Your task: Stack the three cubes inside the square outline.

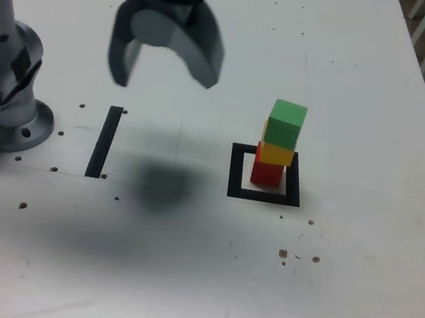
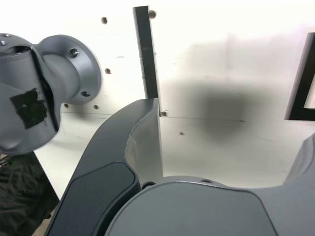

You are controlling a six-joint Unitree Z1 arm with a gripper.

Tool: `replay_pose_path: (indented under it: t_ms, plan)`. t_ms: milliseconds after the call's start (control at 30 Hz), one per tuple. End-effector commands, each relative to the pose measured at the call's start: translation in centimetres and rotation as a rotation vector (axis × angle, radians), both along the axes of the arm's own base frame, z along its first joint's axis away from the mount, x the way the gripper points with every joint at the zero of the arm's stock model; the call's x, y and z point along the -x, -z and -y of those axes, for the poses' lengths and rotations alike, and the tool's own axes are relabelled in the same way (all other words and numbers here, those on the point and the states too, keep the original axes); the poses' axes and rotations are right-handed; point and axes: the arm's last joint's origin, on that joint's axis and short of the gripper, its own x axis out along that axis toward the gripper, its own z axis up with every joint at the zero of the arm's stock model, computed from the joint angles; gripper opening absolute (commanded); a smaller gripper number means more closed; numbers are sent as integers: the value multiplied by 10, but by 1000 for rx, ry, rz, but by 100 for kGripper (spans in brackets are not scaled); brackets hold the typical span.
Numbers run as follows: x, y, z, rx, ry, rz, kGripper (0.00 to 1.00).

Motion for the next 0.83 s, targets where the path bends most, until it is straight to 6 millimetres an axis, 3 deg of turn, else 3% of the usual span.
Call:
replay_pose_path:
  t_ms: [0, 467, 800]
  plan:
    - [12, 10, -1, 9, -13, -4, 99]
    - [56, 76, -3, 61, -37, -66, 99]
    - [62, 88, -3, 73, -41, -71, 99]
